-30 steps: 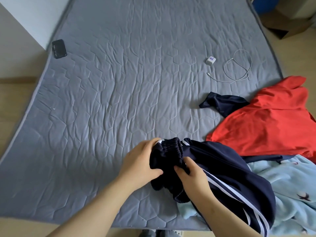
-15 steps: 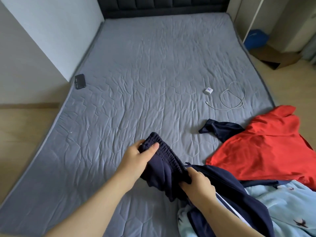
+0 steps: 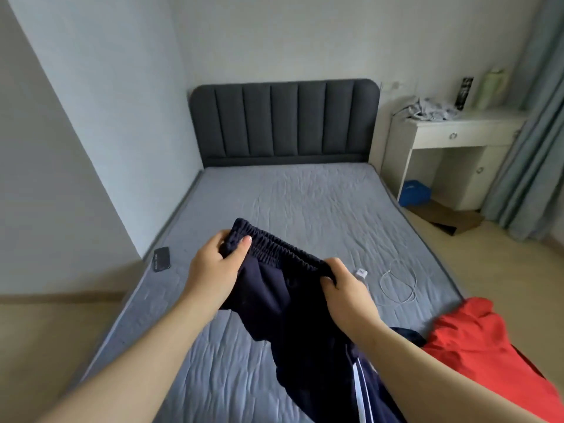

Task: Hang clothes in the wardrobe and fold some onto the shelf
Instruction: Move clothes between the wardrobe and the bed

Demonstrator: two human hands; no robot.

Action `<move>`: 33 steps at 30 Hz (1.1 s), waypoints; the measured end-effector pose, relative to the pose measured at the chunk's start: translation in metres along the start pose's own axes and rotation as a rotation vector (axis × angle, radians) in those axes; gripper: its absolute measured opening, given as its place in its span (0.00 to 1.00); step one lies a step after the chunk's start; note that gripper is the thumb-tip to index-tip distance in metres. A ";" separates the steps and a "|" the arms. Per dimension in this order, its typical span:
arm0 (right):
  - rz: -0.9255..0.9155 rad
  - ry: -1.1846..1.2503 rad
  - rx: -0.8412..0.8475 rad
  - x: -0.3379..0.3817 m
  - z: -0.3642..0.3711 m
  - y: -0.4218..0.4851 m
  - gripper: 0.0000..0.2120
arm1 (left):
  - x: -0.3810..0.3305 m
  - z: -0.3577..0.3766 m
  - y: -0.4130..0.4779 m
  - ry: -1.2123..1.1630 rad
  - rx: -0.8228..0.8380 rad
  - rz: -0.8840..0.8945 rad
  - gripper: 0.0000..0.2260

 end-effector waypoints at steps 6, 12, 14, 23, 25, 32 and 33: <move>-0.179 0.026 -0.105 0.104 -0.047 0.021 0.06 | -0.076 -0.055 0.046 -0.011 -0.089 0.177 0.05; -0.274 -0.038 -0.295 0.195 -0.080 0.023 0.09 | -0.139 -0.115 0.075 -0.045 -0.177 0.321 0.05; -0.324 -0.057 -0.341 0.220 -0.089 0.020 0.10 | -0.157 -0.131 0.083 -0.053 -0.197 0.359 0.06; -0.683 -0.185 -0.581 0.329 -0.149 0.008 0.11 | -0.246 -0.197 0.110 -0.112 -0.385 0.529 0.03; -0.760 -0.265 -0.634 0.347 -0.159 0.006 0.12 | -0.264 -0.207 0.115 -0.096 -0.456 0.562 0.03; -0.979 -0.648 -0.652 0.383 -0.187 -0.001 0.19 | -0.294 -0.238 0.123 0.409 -0.769 0.838 0.12; -1.001 -0.696 -0.644 0.387 -0.191 -0.002 0.21 | -0.295 -0.244 0.125 0.460 -0.795 0.893 0.12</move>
Point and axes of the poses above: each hand's wrist, its own y-axis towards the middle knuckle, its own z-axis out of the palm, x = y × z, the point moved 1 cm from there along y, towards the middle knuckle, and after that the axes turned 11 degrees about -x, right-handed, at the moved point
